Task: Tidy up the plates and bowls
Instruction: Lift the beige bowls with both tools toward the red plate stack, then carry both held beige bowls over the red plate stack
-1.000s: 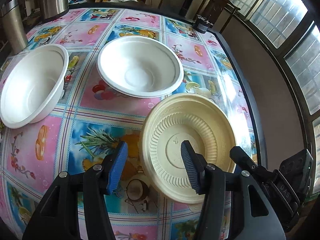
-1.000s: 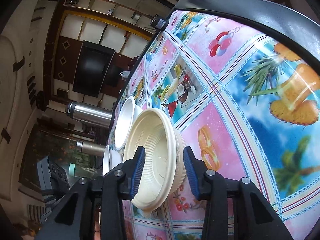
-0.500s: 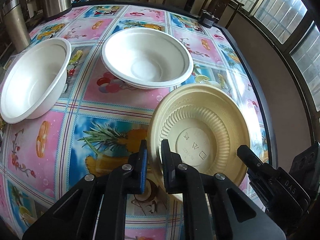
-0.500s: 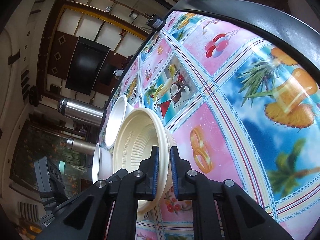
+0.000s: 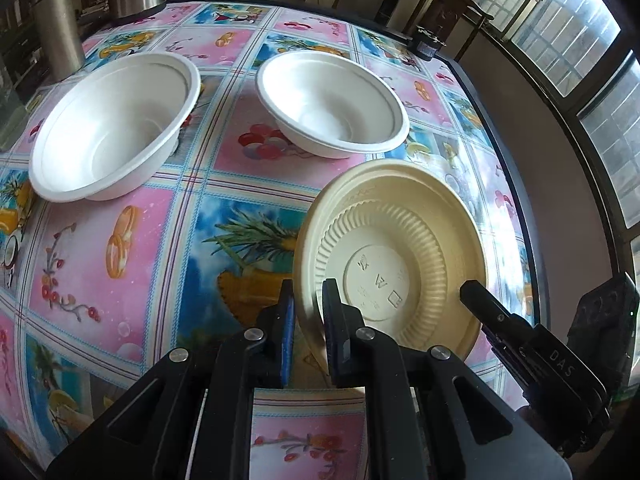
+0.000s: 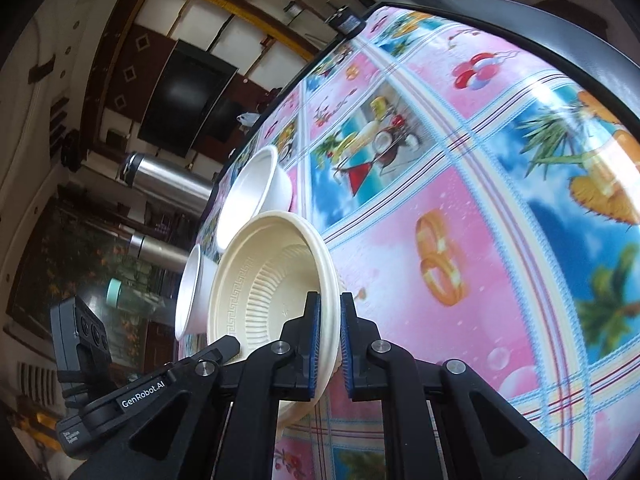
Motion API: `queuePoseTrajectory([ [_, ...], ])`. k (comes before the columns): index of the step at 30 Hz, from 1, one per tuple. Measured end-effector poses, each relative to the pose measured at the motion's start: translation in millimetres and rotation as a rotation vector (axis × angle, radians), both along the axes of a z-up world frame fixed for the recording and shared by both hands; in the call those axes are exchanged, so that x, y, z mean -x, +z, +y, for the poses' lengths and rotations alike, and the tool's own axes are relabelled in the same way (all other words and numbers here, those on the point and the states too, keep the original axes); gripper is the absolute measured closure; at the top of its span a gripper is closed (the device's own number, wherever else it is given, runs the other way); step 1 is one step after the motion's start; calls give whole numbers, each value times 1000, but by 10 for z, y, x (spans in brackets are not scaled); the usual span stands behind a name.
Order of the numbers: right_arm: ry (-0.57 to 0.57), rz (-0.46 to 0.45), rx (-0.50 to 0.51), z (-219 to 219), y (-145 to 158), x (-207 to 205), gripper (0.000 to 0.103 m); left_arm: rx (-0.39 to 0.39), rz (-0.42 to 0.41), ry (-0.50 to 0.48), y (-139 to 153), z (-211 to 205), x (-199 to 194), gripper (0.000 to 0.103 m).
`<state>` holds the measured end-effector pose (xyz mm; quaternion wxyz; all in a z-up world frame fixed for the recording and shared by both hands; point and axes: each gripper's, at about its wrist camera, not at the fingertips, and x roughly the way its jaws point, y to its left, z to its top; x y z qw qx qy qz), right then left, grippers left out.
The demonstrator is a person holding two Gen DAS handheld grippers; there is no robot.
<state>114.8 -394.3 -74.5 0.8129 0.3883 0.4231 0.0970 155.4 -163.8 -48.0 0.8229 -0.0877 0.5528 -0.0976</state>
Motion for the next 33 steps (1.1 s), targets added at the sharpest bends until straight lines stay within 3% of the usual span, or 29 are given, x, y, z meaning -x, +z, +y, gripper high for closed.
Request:
queuePoseTrajectory([
  [16, 173, -74, 91, 714, 50, 302, 93, 44, -7, 64, 23, 727, 584, 92],
  [24, 271, -222, 190, 1220, 239, 625, 93, 70, -38, 104, 38, 1188, 959, 91],
  [33, 321, -286, 234, 1583, 292, 826, 93, 103, -39, 145, -53, 1561, 1188, 91],
])
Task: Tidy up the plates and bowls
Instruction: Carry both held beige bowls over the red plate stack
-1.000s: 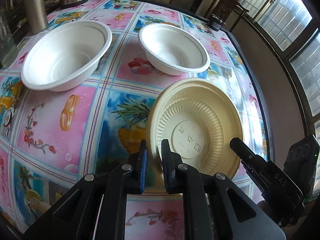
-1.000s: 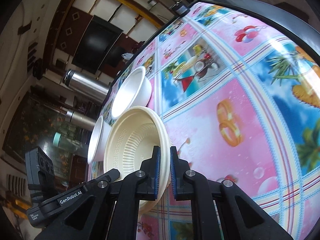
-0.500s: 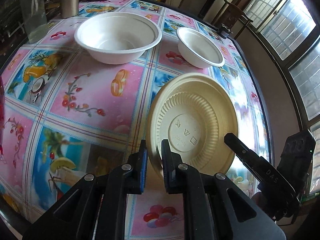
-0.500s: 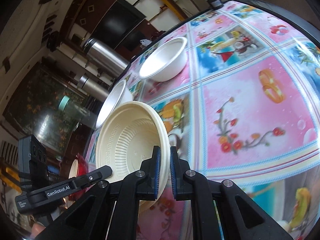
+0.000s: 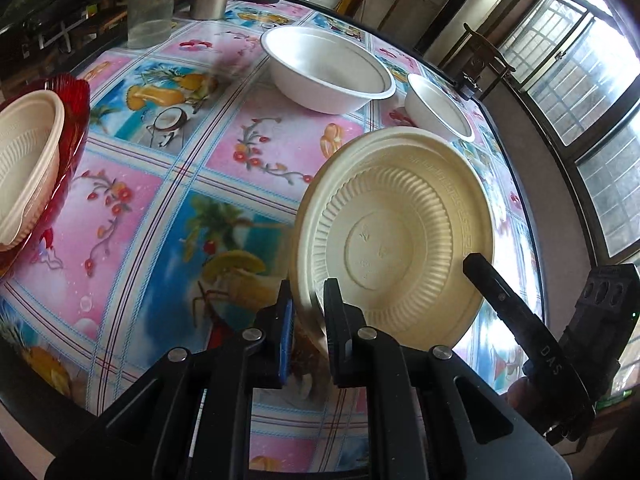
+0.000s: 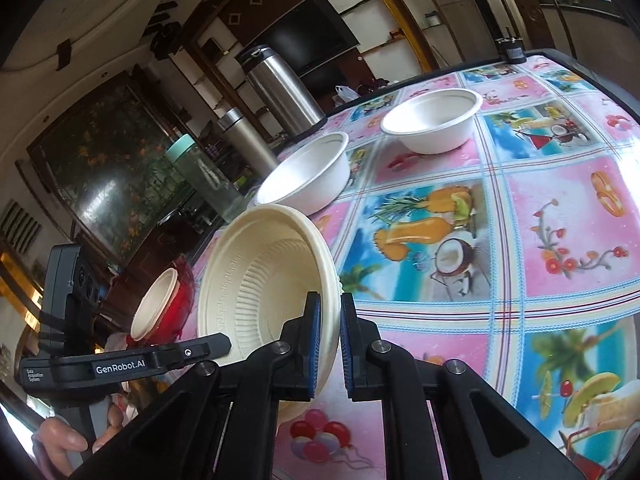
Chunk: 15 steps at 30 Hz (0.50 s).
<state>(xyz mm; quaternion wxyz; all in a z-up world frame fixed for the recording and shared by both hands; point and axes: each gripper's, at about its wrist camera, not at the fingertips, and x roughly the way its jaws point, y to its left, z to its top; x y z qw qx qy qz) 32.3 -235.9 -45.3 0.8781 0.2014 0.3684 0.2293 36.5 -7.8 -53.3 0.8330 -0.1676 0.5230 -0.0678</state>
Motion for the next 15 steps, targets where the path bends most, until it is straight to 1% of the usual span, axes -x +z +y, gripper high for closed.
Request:
queuePoseTrajectory([
  [5, 5, -35, 19, 72, 35, 73, 93, -12, -14, -11, 41, 45, 78, 90],
  [8, 6, -56, 26, 111, 66, 115, 93, -5, -22, -17, 71, 98, 120, 90],
  [11, 8, -61, 6, 146, 73, 139, 93, -8, -29, -24, 100, 166, 163, 90],
  [15, 15, -72, -4, 245, 83, 196, 93, -31, -50, -25, 138, 259, 218, 90],
])
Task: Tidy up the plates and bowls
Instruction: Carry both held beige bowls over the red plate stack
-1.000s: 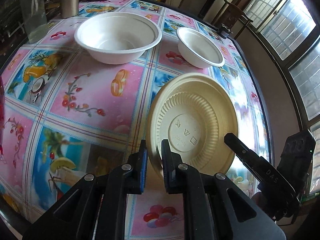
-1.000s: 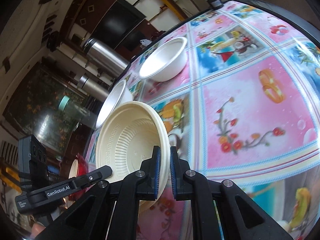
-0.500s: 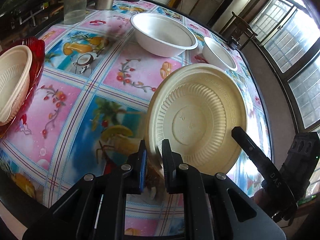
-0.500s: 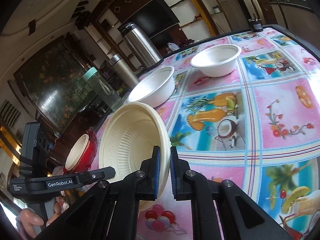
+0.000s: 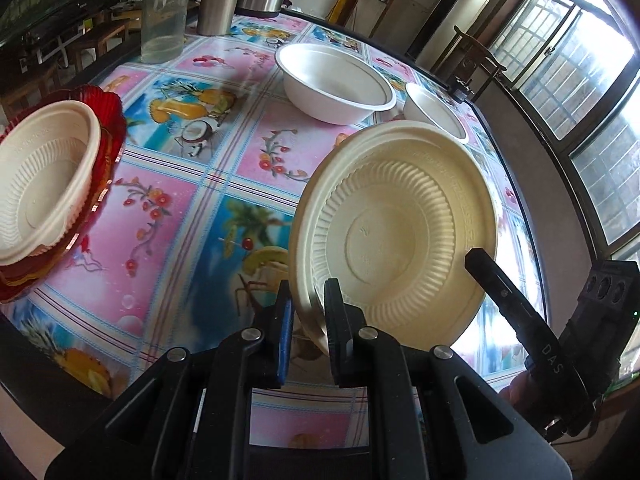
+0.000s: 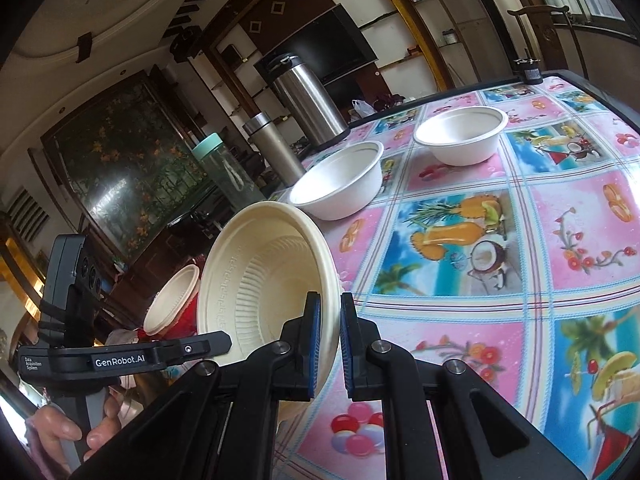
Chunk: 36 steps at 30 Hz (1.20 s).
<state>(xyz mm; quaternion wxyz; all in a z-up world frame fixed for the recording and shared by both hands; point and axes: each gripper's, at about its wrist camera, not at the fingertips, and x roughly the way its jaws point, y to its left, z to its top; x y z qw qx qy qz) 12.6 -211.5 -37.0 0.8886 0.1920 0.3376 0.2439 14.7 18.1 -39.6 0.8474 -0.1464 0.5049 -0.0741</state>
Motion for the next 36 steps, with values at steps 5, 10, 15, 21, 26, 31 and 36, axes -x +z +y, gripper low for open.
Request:
queuePoseTrajectory([
  [5, 21, 9, -38, 164, 5, 32, 93, -48, -39, 19, 64, 162, 80, 90],
  [10, 58, 15, -54, 406, 25, 9, 94, -79, -76, 66, 126, 396, 137, 90],
  [15, 93, 22, -68, 650, 66, -38, 94, -84, -100, 115, 182, 666, 181, 90],
  [21, 133, 15, -92, 997, 220, -125, 94, -110, -144, 176, 322, 973, 253, 90],
  [26, 174, 10, -114, 1328, 333, -195, 94, -145, -191, 238, 468, 1218, 321, 90],
  [31, 210, 4, -104, 1653, 404, -252, 94, -186, -223, 296, 544, 1423, 364, 90],
  [36, 230, 17, -111, 1890, 389, -331, 94, -197, -226, 338, 539, 1589, 392, 90],
])
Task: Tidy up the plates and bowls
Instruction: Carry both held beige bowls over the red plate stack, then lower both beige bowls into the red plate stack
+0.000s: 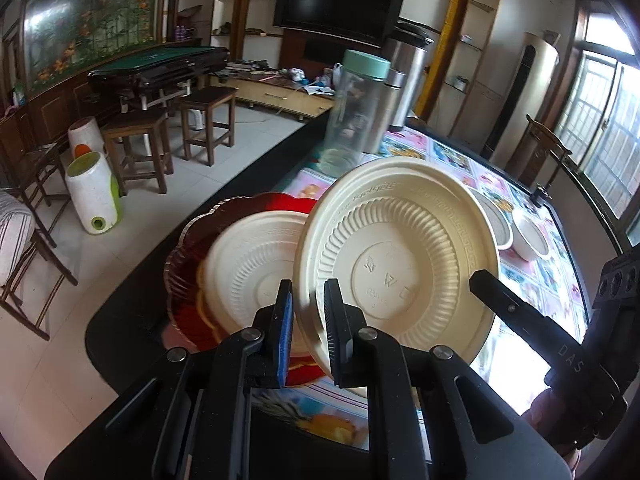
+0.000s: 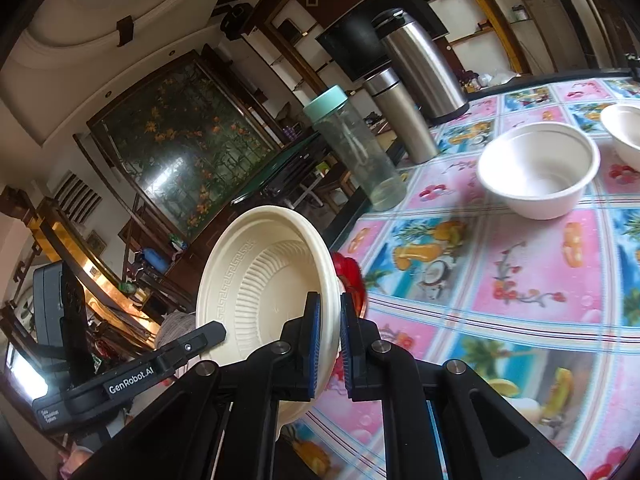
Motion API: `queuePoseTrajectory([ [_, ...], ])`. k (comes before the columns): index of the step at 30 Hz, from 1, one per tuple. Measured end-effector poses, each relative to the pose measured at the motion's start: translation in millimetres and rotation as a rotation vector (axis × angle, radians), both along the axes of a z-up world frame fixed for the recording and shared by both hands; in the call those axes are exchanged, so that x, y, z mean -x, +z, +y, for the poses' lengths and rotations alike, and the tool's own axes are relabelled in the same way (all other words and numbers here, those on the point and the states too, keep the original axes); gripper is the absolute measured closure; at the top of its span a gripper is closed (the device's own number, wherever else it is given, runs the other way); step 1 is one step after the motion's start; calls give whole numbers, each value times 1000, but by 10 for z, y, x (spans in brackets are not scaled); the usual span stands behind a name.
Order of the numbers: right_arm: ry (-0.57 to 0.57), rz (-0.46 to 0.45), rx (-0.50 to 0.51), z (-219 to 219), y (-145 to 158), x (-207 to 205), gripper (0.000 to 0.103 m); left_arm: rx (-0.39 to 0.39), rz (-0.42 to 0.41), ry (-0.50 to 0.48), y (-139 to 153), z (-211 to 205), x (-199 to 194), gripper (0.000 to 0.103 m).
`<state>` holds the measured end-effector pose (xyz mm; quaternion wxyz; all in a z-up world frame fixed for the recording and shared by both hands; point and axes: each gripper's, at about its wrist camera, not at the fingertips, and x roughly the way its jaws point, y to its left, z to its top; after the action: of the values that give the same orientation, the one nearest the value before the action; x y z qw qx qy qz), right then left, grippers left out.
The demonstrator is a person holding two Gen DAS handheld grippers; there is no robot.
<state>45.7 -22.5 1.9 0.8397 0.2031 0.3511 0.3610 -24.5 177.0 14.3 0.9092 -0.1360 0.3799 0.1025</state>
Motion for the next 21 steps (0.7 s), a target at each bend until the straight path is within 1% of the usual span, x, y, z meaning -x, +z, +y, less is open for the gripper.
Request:
queuePoseTrajectory([
  [7, 24, 31, 11, 293, -31, -147, 94, -1, 17, 41, -52, 212, -41, 90],
  [13, 38, 61, 30, 592, -91, -233, 94, 32, 44, 94, -157, 493, -138, 90],
  [17, 38, 81, 65, 781, -158, -285, 93, 50, 79, 128, -248, 647, -249, 90],
  [21, 30, 88, 71, 843, -248, -309, 93, 66, 114, 132, -339, 707, -340, 90],
])
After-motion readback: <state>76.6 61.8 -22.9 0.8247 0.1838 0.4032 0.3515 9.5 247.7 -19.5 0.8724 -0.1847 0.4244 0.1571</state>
